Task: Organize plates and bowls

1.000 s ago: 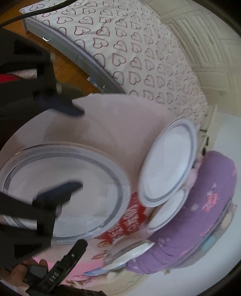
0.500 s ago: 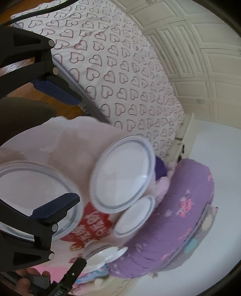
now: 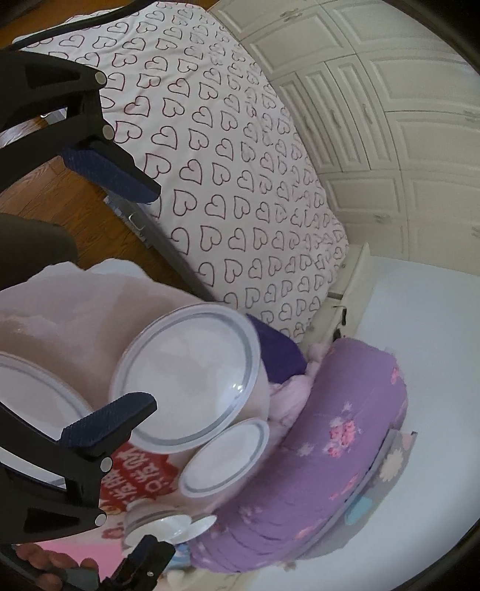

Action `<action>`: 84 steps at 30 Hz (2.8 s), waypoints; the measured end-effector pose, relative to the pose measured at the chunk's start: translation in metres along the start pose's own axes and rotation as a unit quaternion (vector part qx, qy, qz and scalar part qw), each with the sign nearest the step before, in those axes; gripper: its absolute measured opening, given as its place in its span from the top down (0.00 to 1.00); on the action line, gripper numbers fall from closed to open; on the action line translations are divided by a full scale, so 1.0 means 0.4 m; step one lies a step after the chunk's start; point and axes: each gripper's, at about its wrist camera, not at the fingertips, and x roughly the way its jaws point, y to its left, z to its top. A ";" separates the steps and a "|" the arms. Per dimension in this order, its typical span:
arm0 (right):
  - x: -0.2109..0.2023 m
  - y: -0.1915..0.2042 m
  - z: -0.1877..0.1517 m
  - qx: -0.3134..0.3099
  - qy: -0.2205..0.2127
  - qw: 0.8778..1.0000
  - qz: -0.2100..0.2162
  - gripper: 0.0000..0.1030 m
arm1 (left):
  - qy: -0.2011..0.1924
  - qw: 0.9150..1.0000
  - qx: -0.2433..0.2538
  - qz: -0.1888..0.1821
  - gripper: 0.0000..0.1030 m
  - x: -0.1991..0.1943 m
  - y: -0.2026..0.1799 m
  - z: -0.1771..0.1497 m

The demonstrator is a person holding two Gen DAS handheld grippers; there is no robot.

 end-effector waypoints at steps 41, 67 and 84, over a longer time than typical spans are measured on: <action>0.349 -0.052 0.083 0.051 0.130 0.990 -0.004 0.26 | 0.116 0.989 -0.062 -0.064 0.45 0.498 0.115 0.217; 0.404 -0.004 0.075 0.015 0.128 0.992 -0.014 0.80 | 0.109 0.991 -0.029 -0.076 0.85 0.498 0.060 0.206; 0.372 0.009 0.068 0.000 0.118 0.993 -0.006 0.80 | 0.094 0.993 -0.025 -0.065 0.85 0.431 0.067 0.191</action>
